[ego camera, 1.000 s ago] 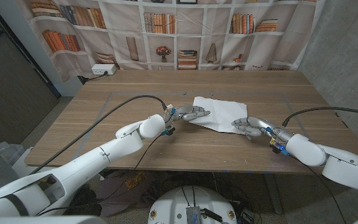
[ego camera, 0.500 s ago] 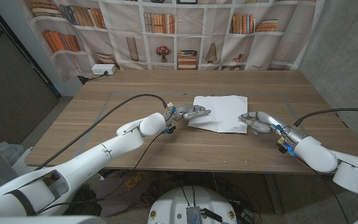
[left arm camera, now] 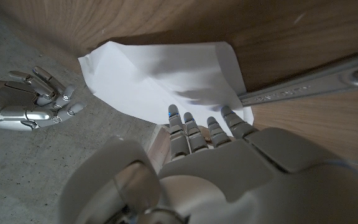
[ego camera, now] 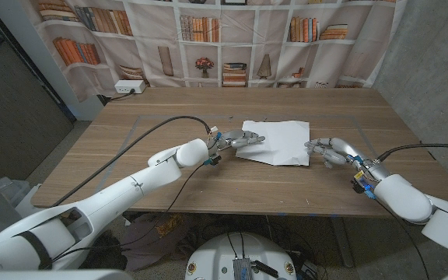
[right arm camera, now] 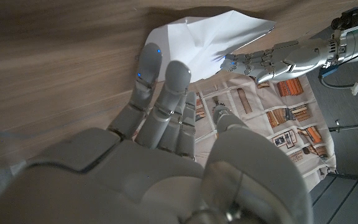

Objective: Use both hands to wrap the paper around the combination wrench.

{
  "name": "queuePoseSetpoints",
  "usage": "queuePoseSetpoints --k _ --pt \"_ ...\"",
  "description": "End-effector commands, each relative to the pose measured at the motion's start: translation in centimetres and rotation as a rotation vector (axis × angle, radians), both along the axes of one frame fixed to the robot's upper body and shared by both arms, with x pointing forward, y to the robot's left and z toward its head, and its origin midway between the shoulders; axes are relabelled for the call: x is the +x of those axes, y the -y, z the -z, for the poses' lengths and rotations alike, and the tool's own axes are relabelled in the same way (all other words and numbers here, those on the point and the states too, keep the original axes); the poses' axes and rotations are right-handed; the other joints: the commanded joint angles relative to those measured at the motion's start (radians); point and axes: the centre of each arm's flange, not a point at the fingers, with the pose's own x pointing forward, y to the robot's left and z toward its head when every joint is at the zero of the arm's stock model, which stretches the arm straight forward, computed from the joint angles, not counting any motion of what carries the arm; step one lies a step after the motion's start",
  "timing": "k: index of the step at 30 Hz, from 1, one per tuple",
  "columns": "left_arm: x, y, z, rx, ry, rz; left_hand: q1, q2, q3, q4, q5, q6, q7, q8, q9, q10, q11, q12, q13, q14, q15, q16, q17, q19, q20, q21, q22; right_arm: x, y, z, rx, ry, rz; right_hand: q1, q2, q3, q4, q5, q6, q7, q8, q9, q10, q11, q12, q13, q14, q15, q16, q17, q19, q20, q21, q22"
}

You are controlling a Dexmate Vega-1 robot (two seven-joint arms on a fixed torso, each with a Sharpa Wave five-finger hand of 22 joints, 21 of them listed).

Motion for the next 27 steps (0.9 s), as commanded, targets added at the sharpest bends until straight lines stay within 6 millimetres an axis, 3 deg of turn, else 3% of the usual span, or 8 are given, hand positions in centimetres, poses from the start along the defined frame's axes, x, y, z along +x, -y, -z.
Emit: queuePoseSetpoints --k 1,9,16,21,27 --pt "0.5 0.4 -0.2 0.003 -0.006 0.012 -0.004 -0.004 -0.004 -0.003 0.007 0.003 0.002 -0.007 0.001 0.003 0.000 -0.003 0.001 0.009 -0.063 0.000 0.002 0.007 0.002 -0.003 0.000 -0.7 1.2 1.7 0.151 -0.159 0.019 -0.017 -0.005 0.025 -0.001 0.001 -0.005 0.018 -0.003 -0.001 0.034 -0.007 -0.006 0.001 0.023 0.000 0.018 0.020 0.029 -0.135 0.003 0.020" --pt "0.5 0.5 -0.4 -0.001 0.002 0.015 -0.007 -0.004 -0.004 -0.004 0.008 -0.016 -0.007 -0.016 0.001 -0.004 0.000 -0.007 0.001 0.007 -0.062 -0.001 0.002 0.002 0.008 -0.006 0.000 -1.4 2.0 2.3 0.187 -0.190 0.067 -0.038 -0.012 0.051 0.002 0.000 0.006 0.033 0.003 -0.004 0.074 -0.006 -0.013 0.000 0.049 0.001 0.040 0.047 0.064 -0.135 -0.001 0.050" --pt "0.1 0.2 -0.4 -0.002 0.017 -0.001 -0.009 -0.003 -0.003 -0.005 0.009 -0.032 -0.016 -0.023 0.001 -0.008 -0.005 -0.009 0.002 0.006 -0.058 -0.001 0.002 -0.002 0.015 -0.007 0.000 -1.8 2.4 2.9 0.181 -0.219 0.109 -0.056 -0.017 0.066 0.007 -0.001 0.025 0.028 0.008 -0.005 0.083 -0.007 -0.024 0.000 0.048 0.001 0.036 0.047 0.077 -0.135 -0.005 0.069" --pt "0.0 -0.3 0.2 -0.013 0.001 -0.012 -0.010 -0.003 -0.003 -0.005 0.009 -0.030 -0.016 -0.022 0.001 -0.008 -0.002 -0.009 0.002 0.007 -0.057 -0.001 0.003 -0.003 0.016 -0.007 0.000 -2.2 2.8 3.6 0.207 -0.264 0.130 -0.085 -0.027 0.079 0.017 -0.003 0.073 0.032 0.019 -0.007 0.134 -0.008 -0.020 0.000 0.076 0.002 0.056 0.068 0.105 -0.135 -0.009 0.093" --pt "-0.1 -0.7 0.5 -0.019 -0.003 -0.020 -0.011 -0.003 -0.002 -0.005 0.009 -0.028 -0.014 -0.022 0.002 -0.008 -0.002 -0.009 0.002 0.007 -0.057 -0.001 0.003 -0.003 0.016 -0.007 0.000 -2.2 2.2 4.8 0.233 -0.350 0.106 -0.107 -0.029 0.091 0.027 -0.004 0.065 0.047 0.010 -0.008 0.137 -0.004 -0.030 -0.001 0.085 0.002 0.061 0.077 0.121 -0.136 -0.015 0.109"
